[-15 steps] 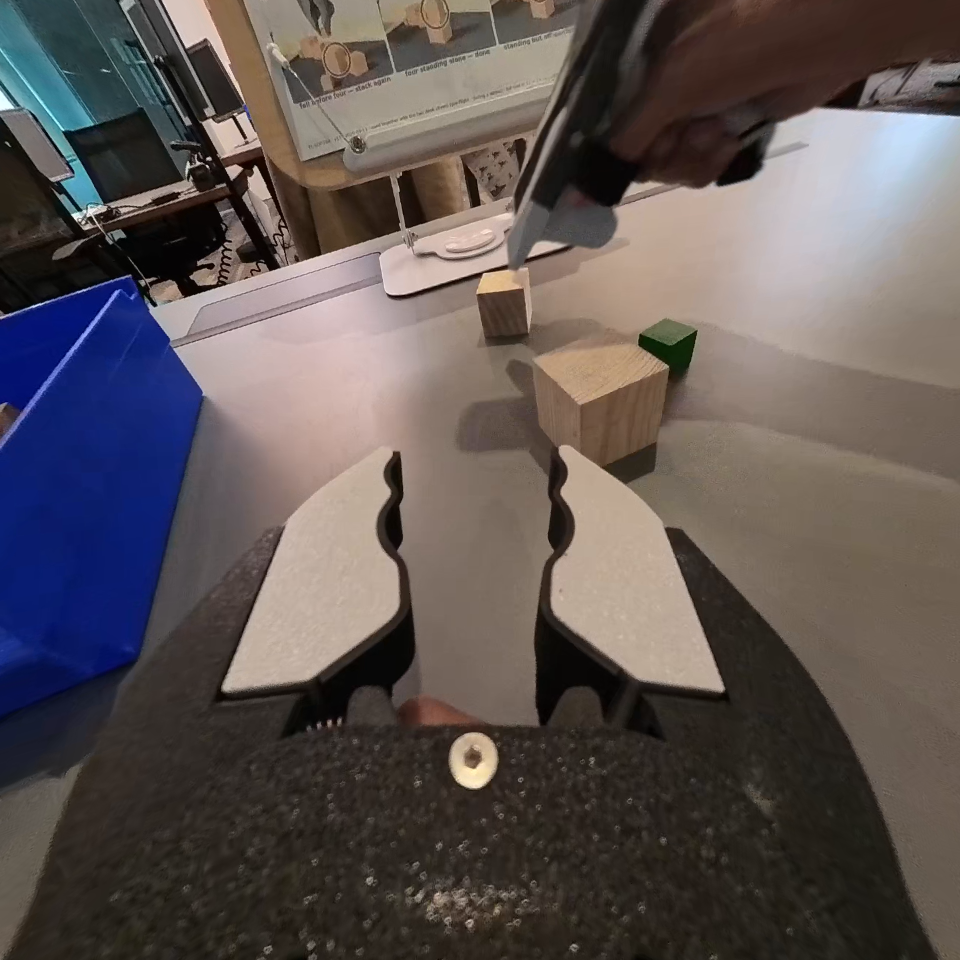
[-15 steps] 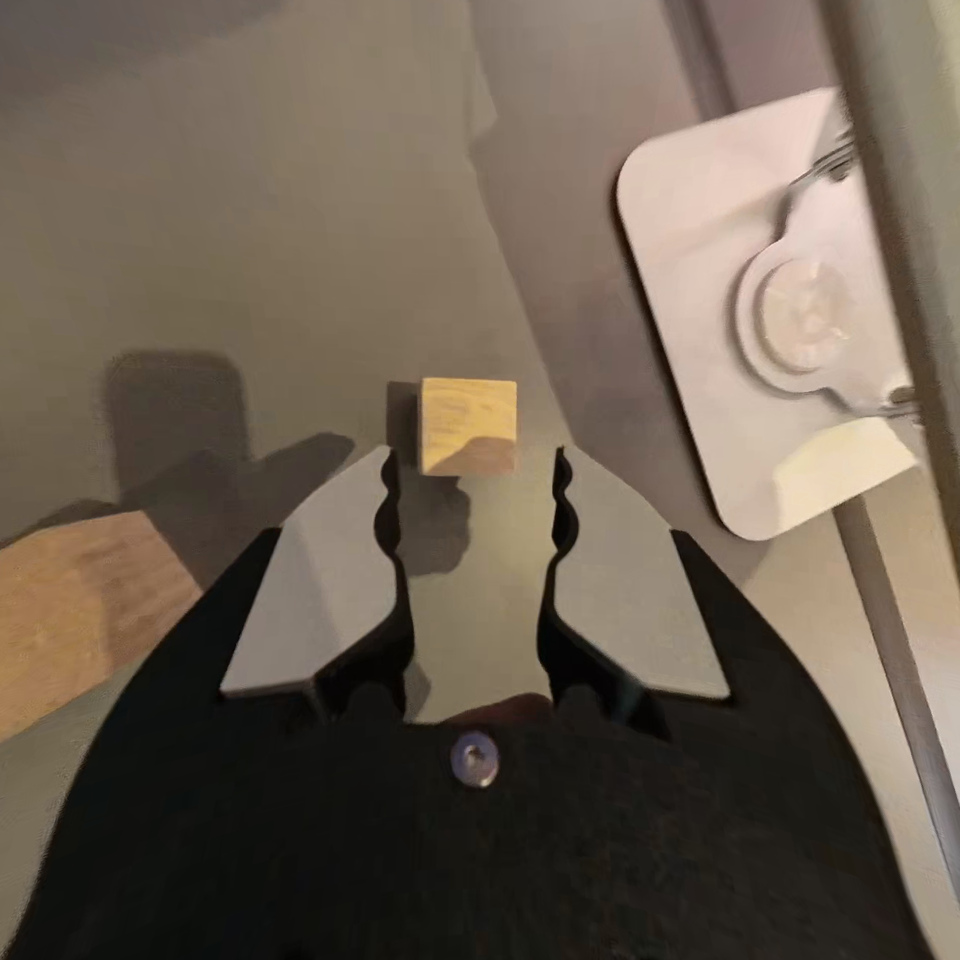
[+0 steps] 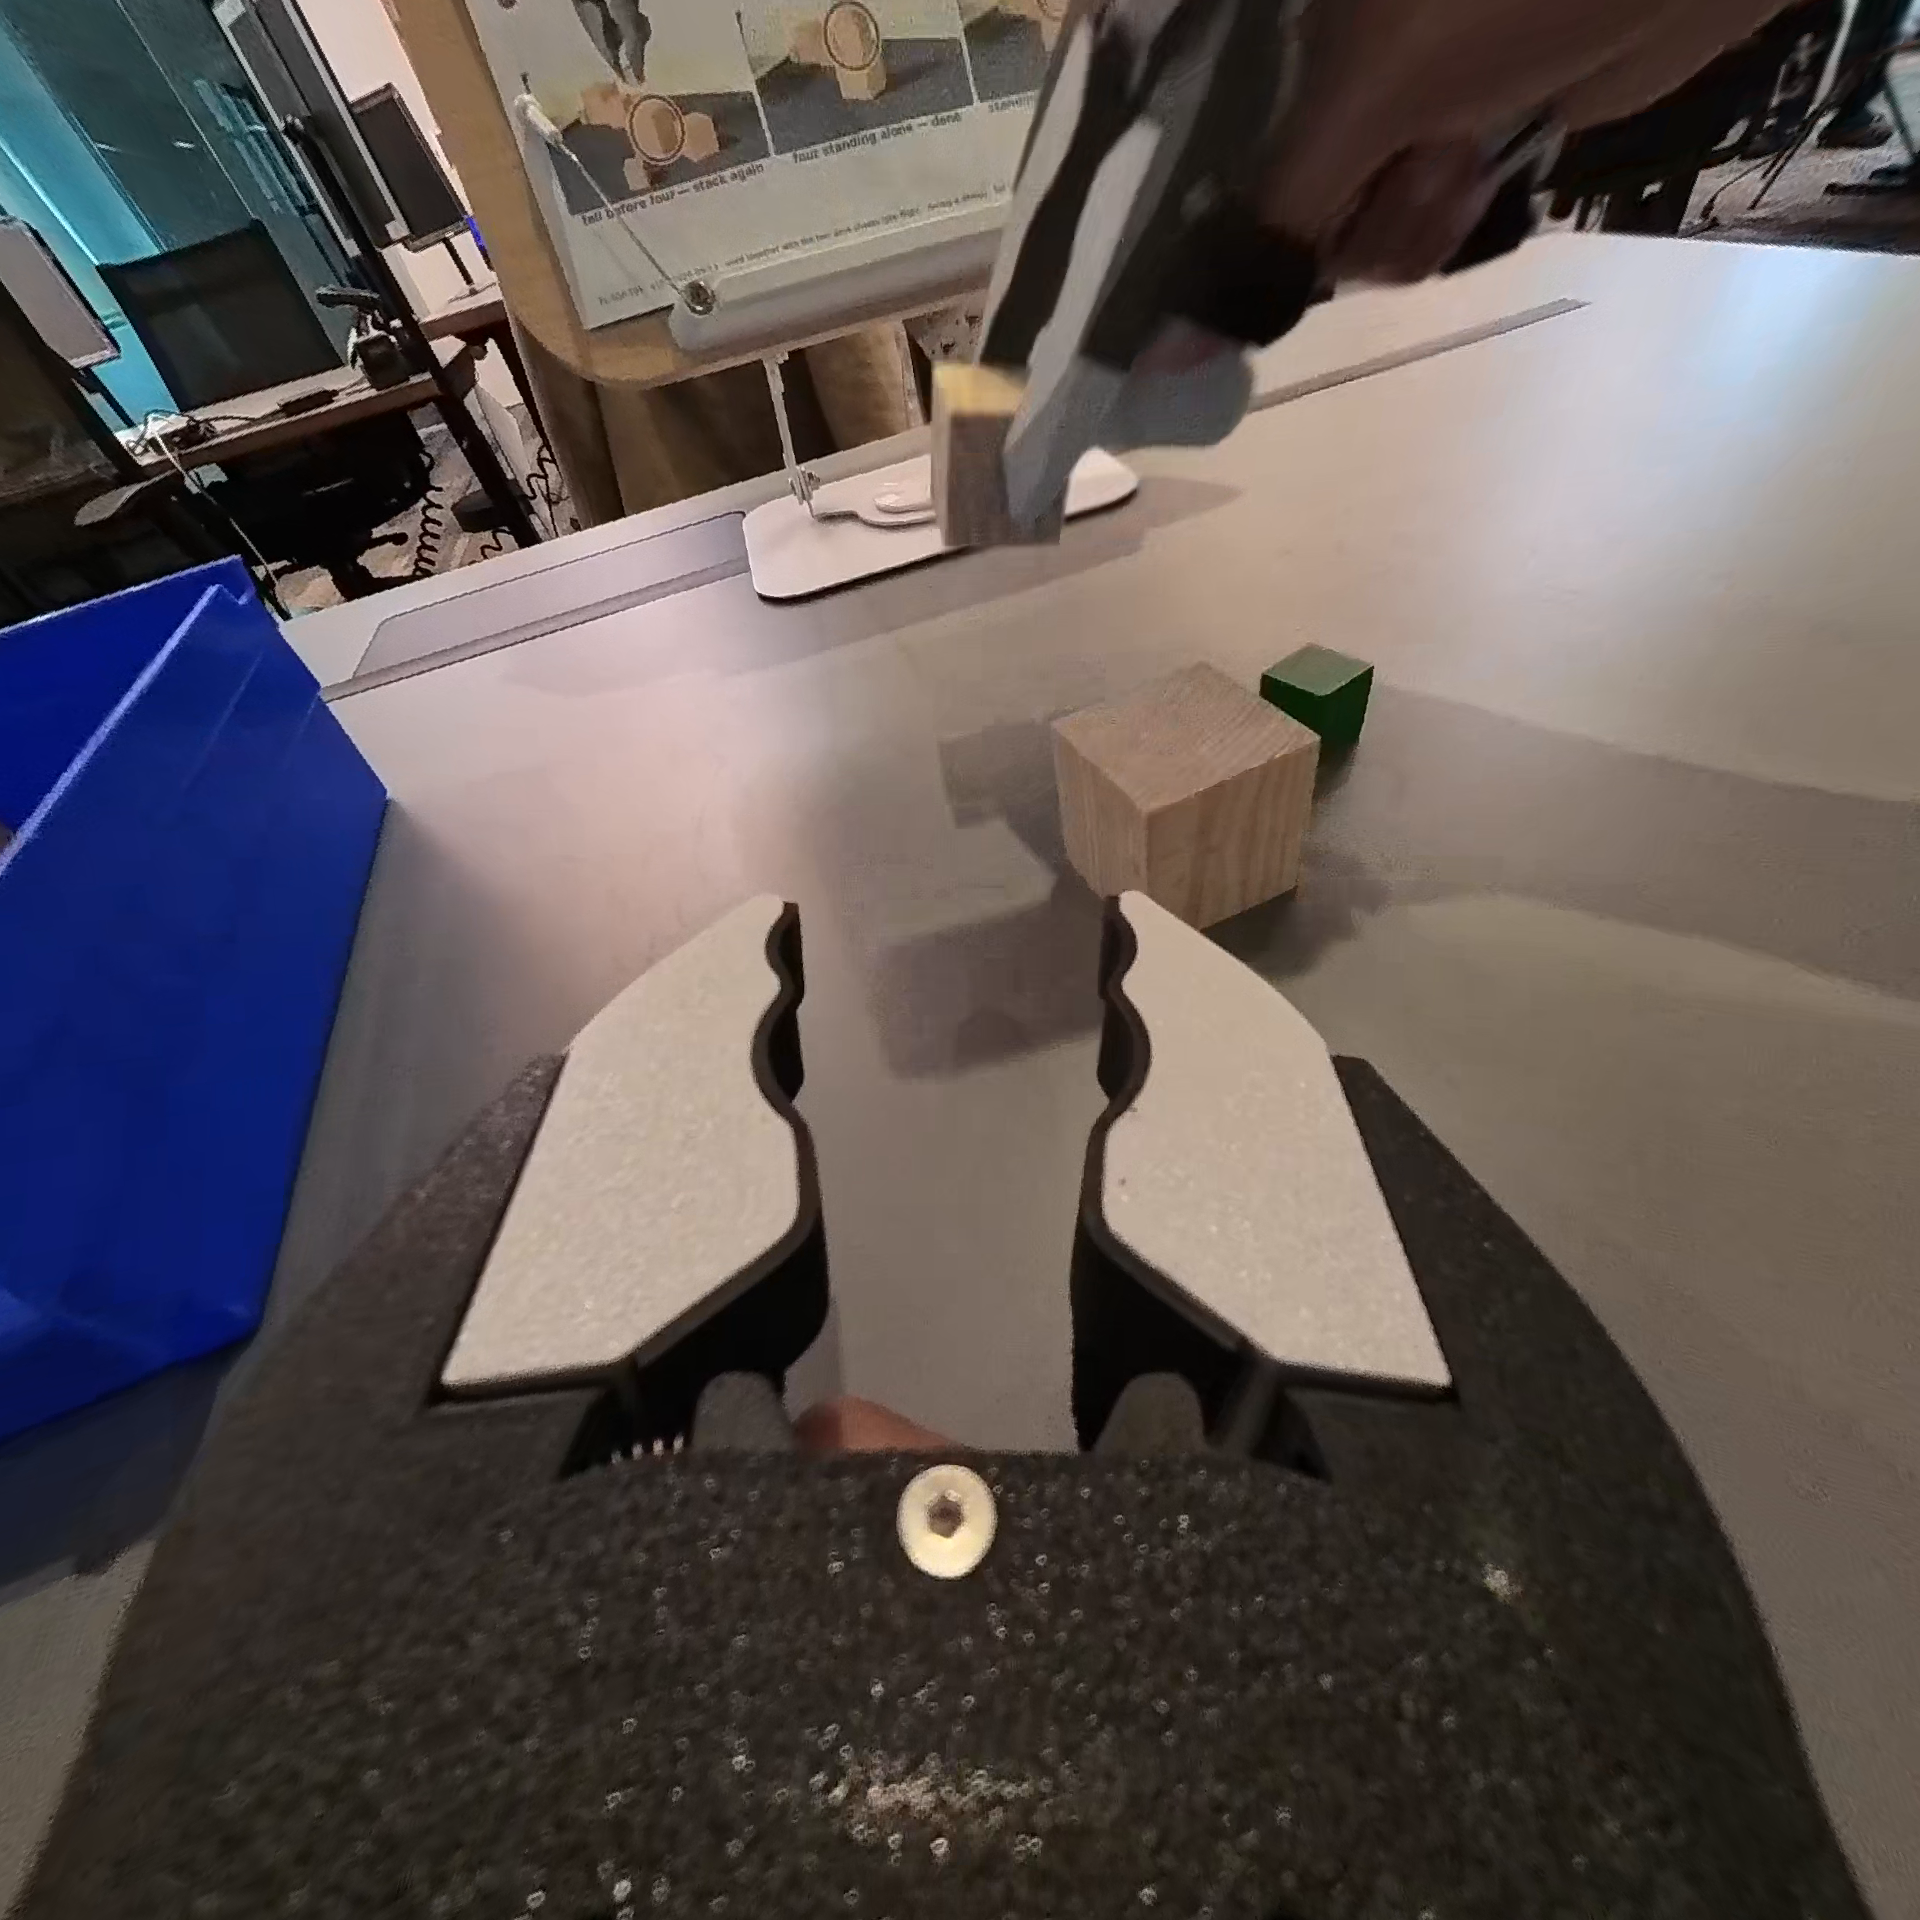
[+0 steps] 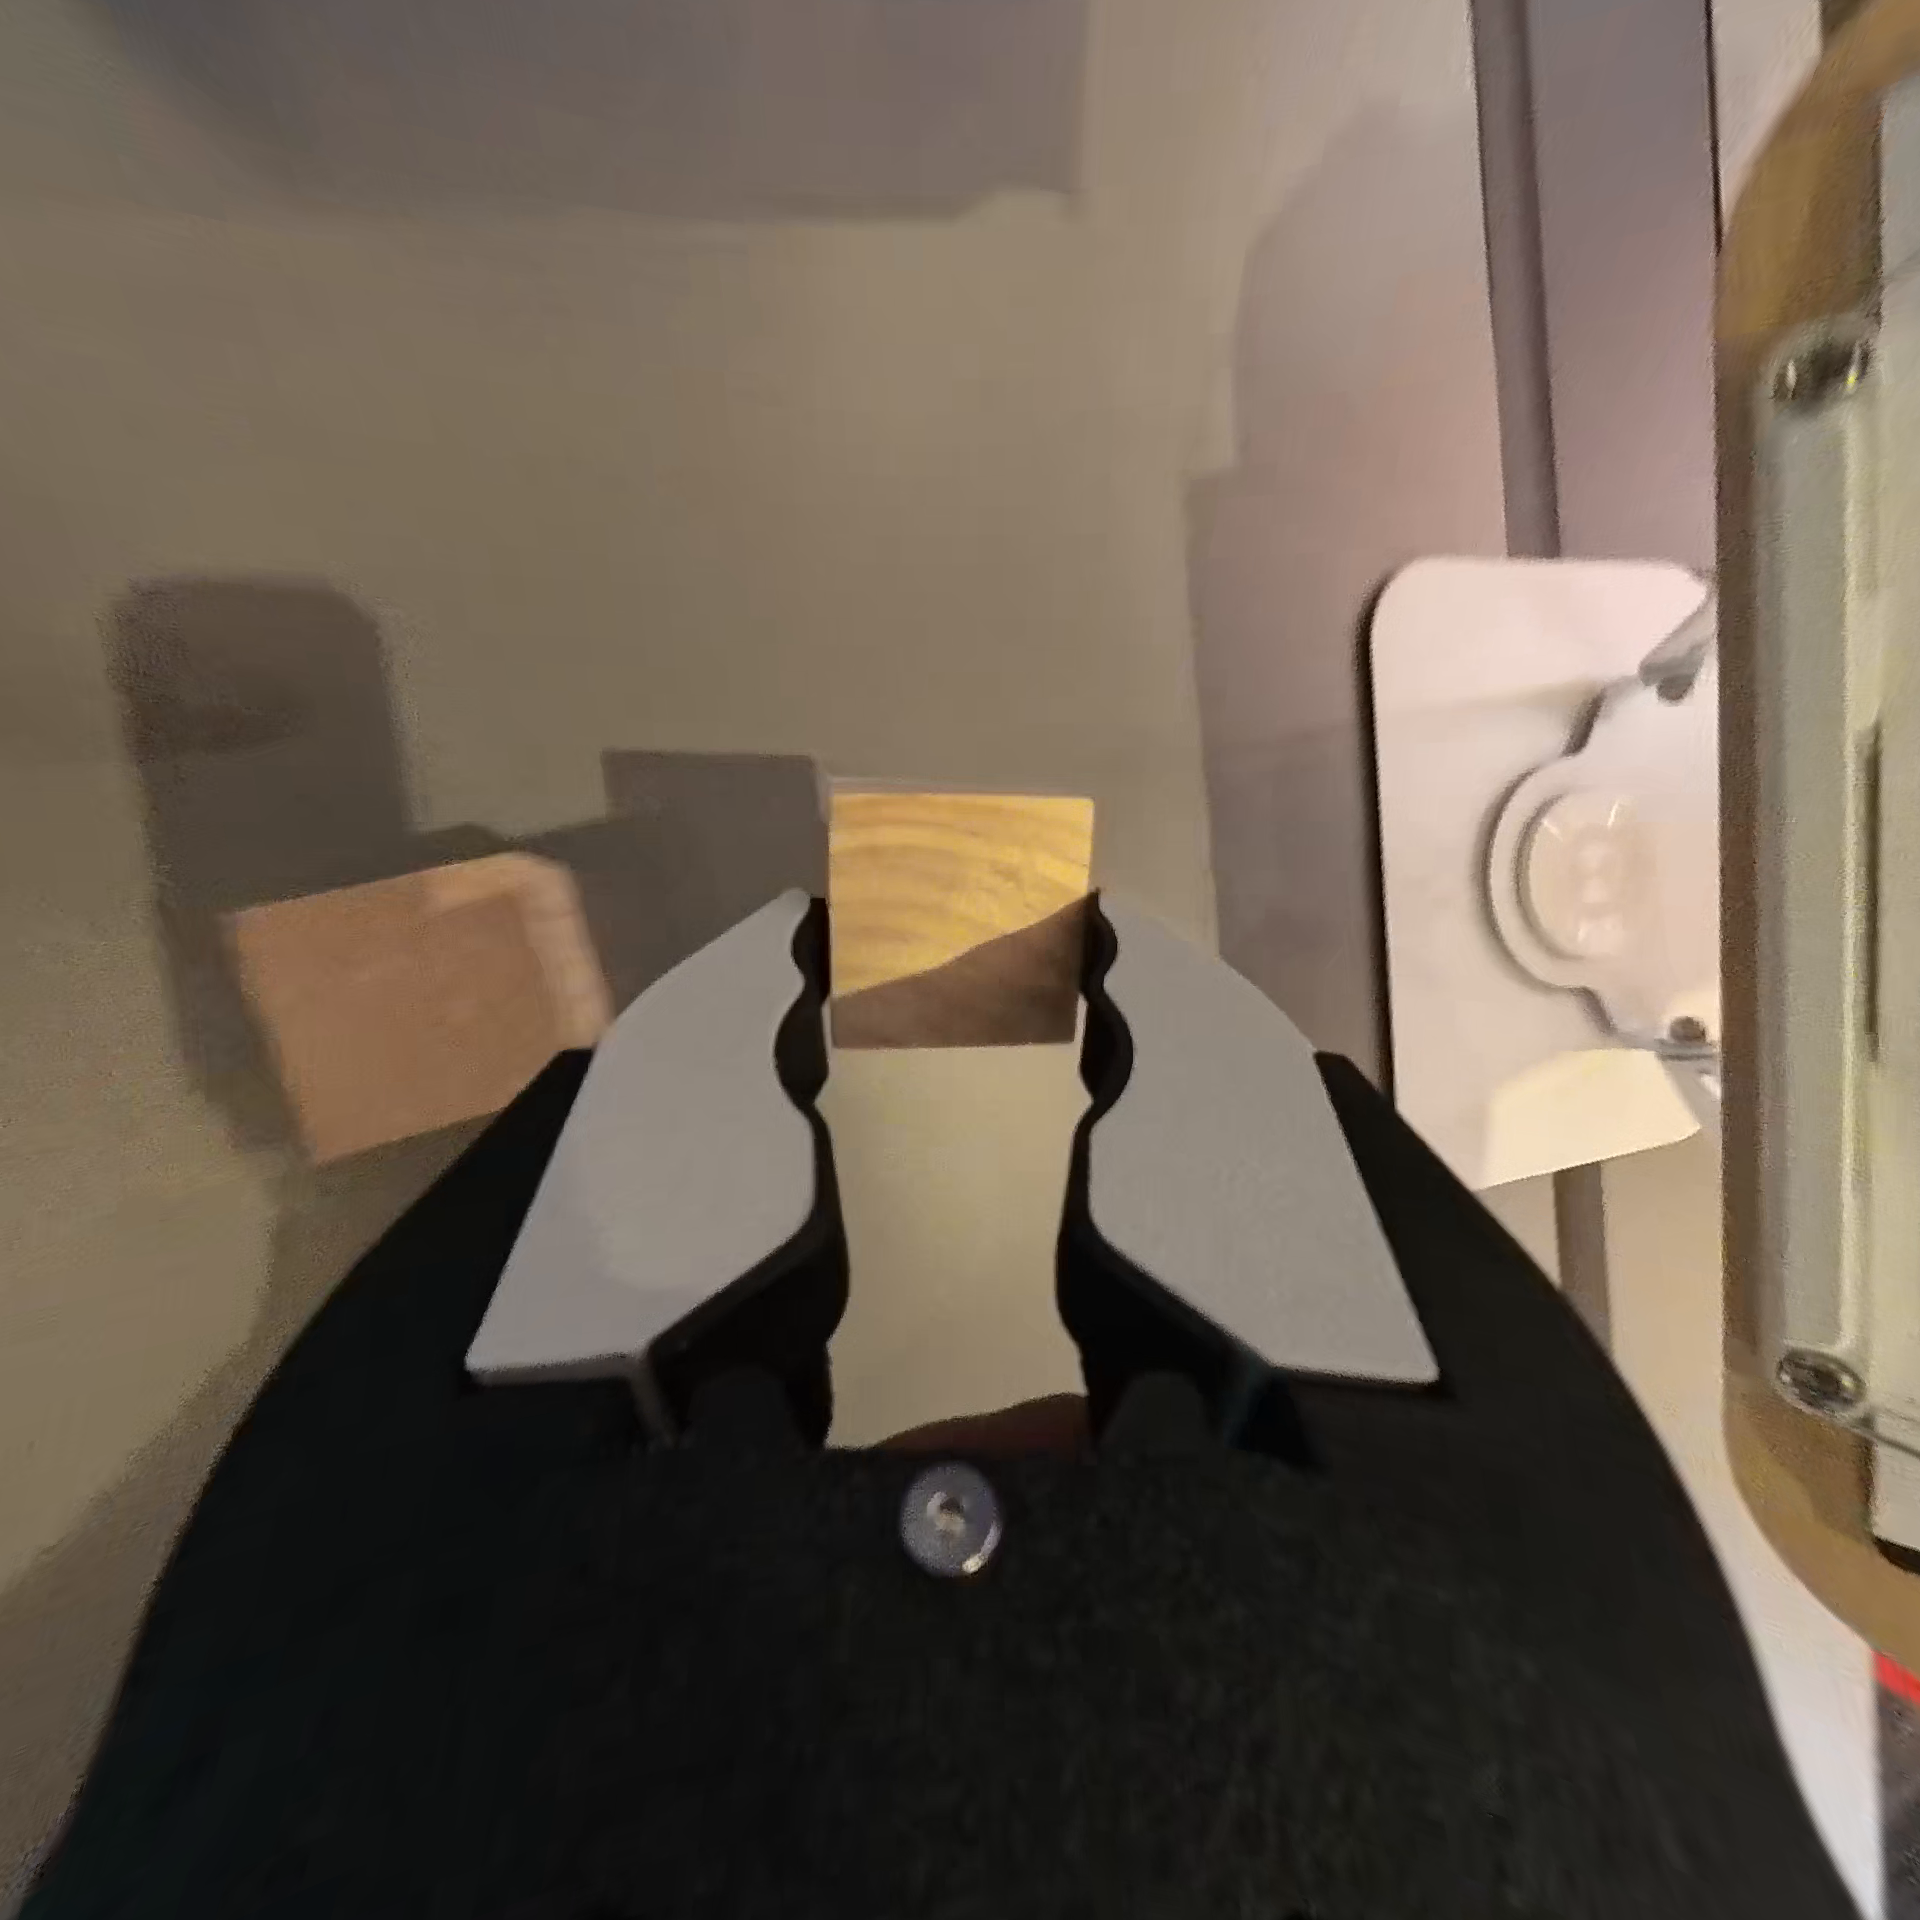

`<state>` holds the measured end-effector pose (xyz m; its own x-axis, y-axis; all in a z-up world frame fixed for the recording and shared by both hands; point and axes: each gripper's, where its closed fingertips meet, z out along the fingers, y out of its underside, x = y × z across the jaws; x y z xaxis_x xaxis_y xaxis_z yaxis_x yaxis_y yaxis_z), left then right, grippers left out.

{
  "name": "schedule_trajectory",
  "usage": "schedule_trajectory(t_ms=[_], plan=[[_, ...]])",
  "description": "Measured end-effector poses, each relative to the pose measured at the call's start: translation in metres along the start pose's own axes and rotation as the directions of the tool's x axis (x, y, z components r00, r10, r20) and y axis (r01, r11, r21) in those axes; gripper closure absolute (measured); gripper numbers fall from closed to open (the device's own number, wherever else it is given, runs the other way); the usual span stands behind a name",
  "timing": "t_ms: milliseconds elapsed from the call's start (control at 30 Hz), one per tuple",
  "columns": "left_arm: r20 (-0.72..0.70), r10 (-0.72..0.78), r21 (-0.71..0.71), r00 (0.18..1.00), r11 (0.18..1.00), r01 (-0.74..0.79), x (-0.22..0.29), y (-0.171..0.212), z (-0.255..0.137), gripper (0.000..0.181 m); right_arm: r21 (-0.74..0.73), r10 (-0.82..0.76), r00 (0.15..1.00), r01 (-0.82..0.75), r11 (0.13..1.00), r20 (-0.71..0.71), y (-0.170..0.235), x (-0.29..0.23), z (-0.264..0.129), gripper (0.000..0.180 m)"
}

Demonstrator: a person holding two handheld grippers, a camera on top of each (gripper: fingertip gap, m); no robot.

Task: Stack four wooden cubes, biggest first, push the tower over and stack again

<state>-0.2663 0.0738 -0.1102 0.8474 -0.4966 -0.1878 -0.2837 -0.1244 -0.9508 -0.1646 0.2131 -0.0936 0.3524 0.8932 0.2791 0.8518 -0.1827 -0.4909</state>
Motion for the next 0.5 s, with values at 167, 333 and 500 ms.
schedule_trajectory(t_ms=[167,333,500], plan=[[-0.002,-0.006,-0.001,1.000,1.000,0.006,0.000,0.000,0.000,0.127,-0.023,-0.146,0.984,0.149,0.989,0.105,-0.001,-0.062,-0.035,0.134],[0.002,0.000,-0.005,1.000,1.000,0.000,0.000,0.001,0.001,0.127,-0.110,-0.136,0.975,0.157,0.982,0.173,0.010,-0.090,-0.027,0.134],[0.005,0.001,0.002,1.000,1.000,-0.001,-0.001,0.000,0.000,0.127,-0.160,-0.115,0.970,0.151,0.976,0.213,0.019,-0.097,-0.012,0.134]])
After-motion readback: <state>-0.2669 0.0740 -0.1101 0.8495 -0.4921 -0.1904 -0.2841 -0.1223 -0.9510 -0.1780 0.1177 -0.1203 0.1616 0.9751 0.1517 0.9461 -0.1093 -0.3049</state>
